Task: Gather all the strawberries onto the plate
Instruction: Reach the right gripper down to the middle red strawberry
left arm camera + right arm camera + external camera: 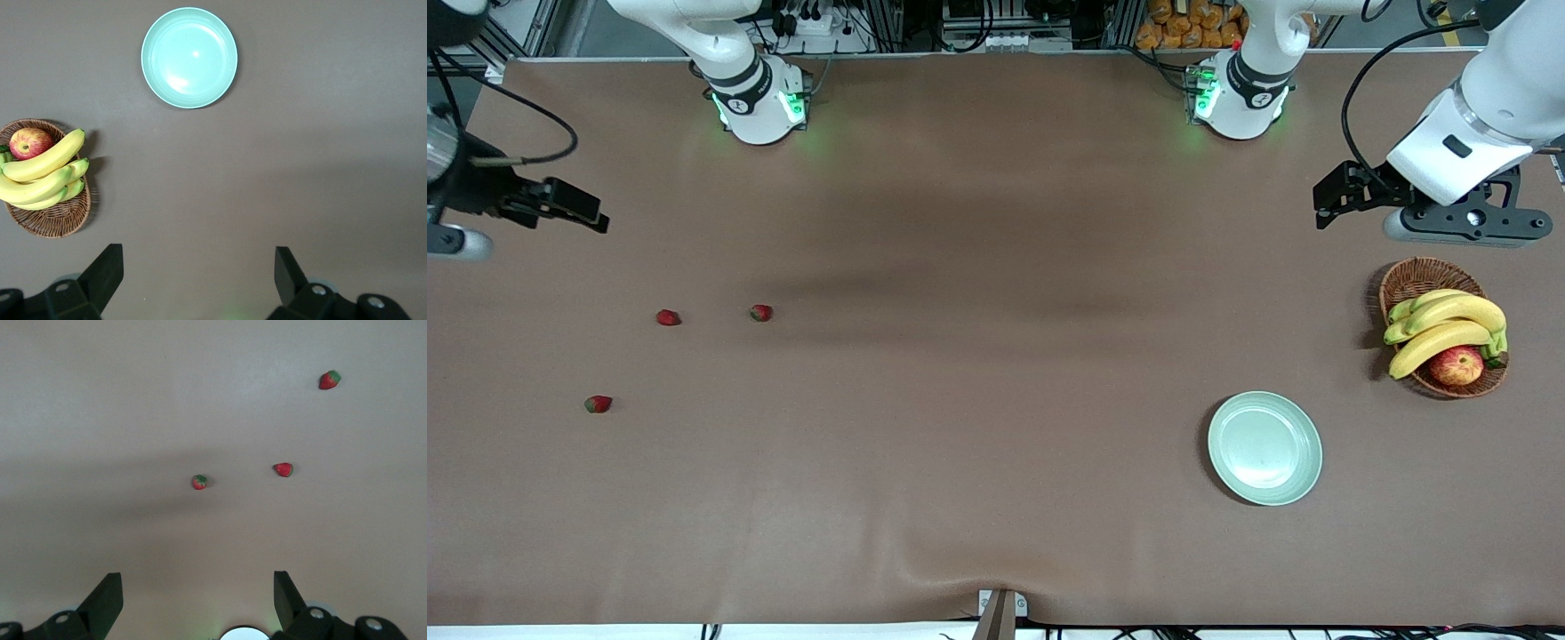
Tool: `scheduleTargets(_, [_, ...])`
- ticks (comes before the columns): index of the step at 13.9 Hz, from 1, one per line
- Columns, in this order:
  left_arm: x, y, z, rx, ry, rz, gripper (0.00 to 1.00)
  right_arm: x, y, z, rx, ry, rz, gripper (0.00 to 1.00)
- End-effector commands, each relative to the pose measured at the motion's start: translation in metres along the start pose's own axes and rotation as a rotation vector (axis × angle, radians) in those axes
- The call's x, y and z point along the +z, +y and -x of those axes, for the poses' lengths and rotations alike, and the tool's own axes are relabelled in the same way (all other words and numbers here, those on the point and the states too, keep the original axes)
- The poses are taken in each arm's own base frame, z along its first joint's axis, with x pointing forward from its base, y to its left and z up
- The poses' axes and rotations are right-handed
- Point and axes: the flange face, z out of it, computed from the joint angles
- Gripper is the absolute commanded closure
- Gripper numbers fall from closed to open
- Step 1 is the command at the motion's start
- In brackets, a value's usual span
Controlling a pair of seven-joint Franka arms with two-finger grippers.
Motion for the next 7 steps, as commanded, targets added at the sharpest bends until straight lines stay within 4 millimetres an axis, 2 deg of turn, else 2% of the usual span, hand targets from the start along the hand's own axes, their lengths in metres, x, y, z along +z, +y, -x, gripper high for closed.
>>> scheduleTargets(1, [-0.003,-0.002,0.0,0.016,-0.01,0.01,0.0,0.063,0.004,-0.007,0.017,-0.027,0.005,0.0])
scheduleTargets(4, [-0.004,-0.002,0.0,0.016,-0.007,0.012,0.0,0.121,0.005,-0.008,0.034,-0.012,-0.002,0.0])
scheduleTargets(7, [-0.003,-0.007,-0.001,0.005,-0.008,0.009,0.0,0.171,0.006,-0.005,0.039,0.006,-0.002,0.0])
